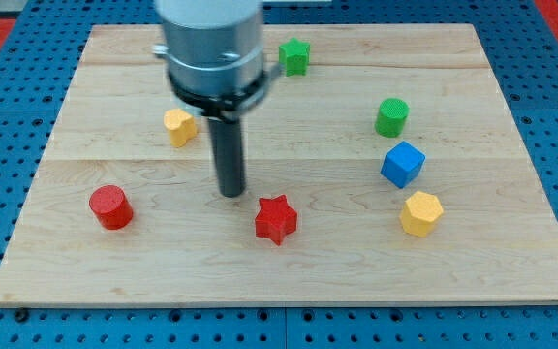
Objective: Slide the red star near to the bottom left of the yellow hexagon
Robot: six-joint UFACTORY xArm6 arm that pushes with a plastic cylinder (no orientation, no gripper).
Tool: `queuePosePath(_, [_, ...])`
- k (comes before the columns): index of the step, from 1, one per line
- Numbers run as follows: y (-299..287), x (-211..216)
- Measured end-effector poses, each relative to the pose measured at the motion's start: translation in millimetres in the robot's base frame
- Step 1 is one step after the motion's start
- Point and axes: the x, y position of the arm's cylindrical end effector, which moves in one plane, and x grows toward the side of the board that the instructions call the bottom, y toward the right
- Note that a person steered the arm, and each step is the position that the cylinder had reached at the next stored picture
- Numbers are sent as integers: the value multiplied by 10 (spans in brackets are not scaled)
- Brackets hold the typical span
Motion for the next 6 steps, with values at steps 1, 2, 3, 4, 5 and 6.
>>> queuePosePath(1, [-35,224])
queuePosePath(2, [702,541])
queuePosePath(3, [1389,604])
queuePosePath(4, [1500,570])
queuePosePath(5, [1566,325])
queuePosePath(6, [1857,467])
